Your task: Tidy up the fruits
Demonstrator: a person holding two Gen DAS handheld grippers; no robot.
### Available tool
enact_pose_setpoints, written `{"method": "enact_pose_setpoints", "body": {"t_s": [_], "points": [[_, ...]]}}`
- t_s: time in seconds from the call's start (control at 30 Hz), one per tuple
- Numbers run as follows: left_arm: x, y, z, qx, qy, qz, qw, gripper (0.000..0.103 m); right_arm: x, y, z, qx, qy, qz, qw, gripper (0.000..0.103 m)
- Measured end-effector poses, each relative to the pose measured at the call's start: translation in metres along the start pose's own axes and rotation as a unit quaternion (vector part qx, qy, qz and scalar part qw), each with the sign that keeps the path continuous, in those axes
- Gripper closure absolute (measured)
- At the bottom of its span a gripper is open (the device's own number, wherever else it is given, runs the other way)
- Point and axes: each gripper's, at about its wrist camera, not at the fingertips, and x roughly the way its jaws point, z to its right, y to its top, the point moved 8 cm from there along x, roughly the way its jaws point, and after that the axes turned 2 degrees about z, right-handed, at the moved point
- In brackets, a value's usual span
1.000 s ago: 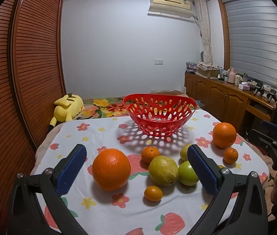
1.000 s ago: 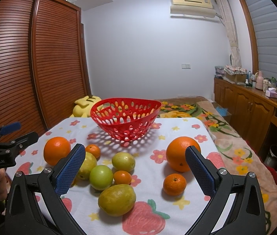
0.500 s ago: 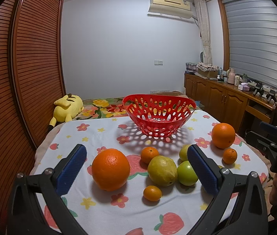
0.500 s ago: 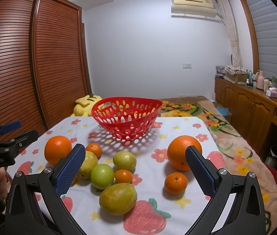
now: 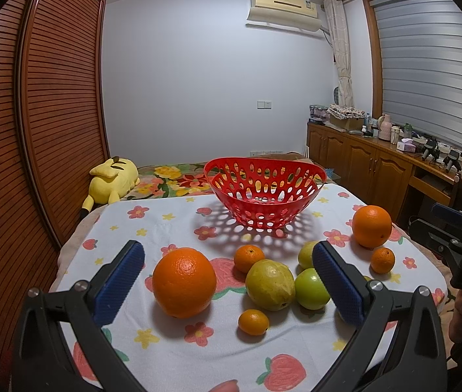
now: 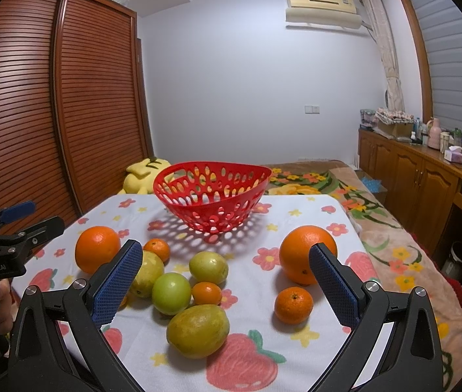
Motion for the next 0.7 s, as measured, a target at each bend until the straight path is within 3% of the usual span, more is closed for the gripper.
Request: {"method": "enact_pose_setpoints", "body": {"t_s": [0.7], "points": [[0.012,-0.02,0.0,-0.003,-0.01,-0.026,0.9996,0.0,0.009,-0.015,0.004,0.002,0.008,-0.023,1.0,0.0]]}}
